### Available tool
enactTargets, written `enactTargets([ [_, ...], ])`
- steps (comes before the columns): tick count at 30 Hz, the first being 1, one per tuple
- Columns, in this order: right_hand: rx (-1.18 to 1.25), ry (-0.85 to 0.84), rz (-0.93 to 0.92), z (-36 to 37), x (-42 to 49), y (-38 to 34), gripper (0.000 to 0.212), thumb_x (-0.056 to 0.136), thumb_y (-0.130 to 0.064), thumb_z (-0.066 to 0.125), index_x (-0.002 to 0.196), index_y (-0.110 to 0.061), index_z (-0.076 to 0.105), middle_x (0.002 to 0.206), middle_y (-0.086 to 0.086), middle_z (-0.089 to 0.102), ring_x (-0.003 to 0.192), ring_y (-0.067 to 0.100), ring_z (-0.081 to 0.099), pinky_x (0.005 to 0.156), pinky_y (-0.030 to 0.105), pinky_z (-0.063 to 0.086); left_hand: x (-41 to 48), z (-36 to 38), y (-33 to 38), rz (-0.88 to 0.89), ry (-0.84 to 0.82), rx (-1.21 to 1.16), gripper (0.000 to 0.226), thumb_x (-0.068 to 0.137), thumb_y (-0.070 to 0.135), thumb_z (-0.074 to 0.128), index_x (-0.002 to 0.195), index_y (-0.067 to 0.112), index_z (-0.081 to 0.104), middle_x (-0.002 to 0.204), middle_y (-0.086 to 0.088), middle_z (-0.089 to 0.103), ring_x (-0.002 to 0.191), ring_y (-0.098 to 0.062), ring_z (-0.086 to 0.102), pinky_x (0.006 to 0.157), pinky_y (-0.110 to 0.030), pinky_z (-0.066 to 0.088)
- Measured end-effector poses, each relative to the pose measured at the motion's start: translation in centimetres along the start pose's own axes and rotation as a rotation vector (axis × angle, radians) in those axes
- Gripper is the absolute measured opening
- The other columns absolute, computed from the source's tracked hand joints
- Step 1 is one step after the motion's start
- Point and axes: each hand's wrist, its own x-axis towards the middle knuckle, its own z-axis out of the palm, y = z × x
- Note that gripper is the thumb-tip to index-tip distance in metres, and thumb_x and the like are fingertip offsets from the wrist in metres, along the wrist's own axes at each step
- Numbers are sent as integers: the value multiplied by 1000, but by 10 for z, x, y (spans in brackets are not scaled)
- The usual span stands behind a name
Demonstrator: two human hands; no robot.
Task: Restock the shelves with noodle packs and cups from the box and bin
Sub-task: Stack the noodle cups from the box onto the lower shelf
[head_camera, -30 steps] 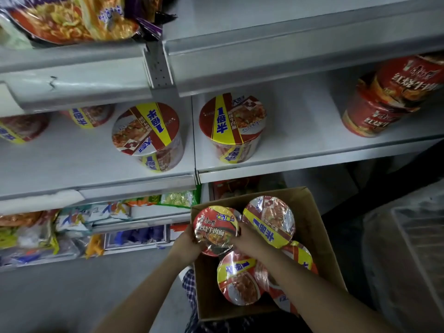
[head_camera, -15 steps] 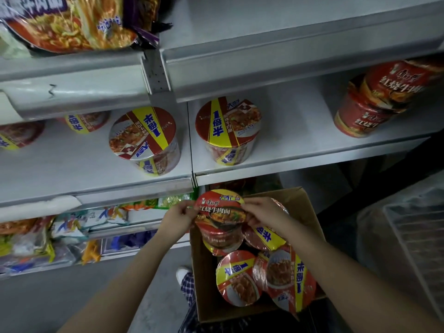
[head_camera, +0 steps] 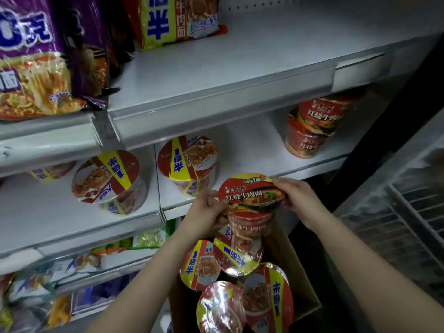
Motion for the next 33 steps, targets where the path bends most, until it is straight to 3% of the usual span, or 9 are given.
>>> enactTargets([
  [5,16,61,-82,-10,27,-45,23,97,-27,57,113,-17,69,101,0,69,92,15,64,84,33,51,45,20,50,131,78,-20,27,100,21,56,124,11,48,92,-3,66,84,-19,70,75,-33,59],
  [8,18,77,-82,-9,41,-59,33,96,-31,58,124,-14,61,113,1,65,104,19,61,95,40,50,75,25,63,189,112,0,31,99,22,57,128,17,46,106,4,63,96,-16,65,75,-26,56],
  [12,32,58,-89,-3,52,-62,35,97,-27,57,131,-18,55,117,-2,64,111,18,58,99,43,45,112,35,63,165,166,140,48,86,32,61,129,15,48,119,-9,64,106,-28,64,93,-51,54],
  [17,50,19,-140,5,49,-55,16,100,-17,52,106,-31,57,100,-12,62,95,8,57,83,32,45,118,47,60,170,243,172,50,91,35,61,135,16,46,122,-1,62,109,-22,61,99,-40,49],
  [22,-16,135,-91,7,43,-17,40,99,-28,53,137,-14,51,129,0,57,122,18,52,109,38,38,87,45,43,282,196,247,49,101,27,50,147,22,35,127,-2,61,114,-18,59,96,-35,47],
  [25,-139,124,19,9,35,31,30,100,-28,54,125,-13,60,124,6,62,117,22,56,105,39,42,63,45,-5,147,100,401,41,103,30,49,142,19,47,132,0,60,119,-15,57,97,-26,43],
  [28,-403,-42,151,12,19,83,19,99,-26,55,110,-14,64,109,3,66,104,19,63,90,31,49,49,35,-72,-92,101,510,42,100,30,51,140,17,49,131,-5,61,114,-20,61,97,-30,48],
  [31,-514,-200,325,16,4,122,17,97,-29,58,96,-13,62,92,0,67,81,10,62,81,27,51,36,25,-118,-351,-17,518,38,95,29,56,127,12,49,114,-9,65,94,-23,65,75,-28,53],
  [33,-499,-253,391,22,-2,136,16,98,-26,57,94,-11,60,85,-4,64,76,7,59,77,26,51,31,21,-145,-421,-62,385,49,81,31,67,118,0,57,101,-7,65,88,-19,61,77,-32,54],
])
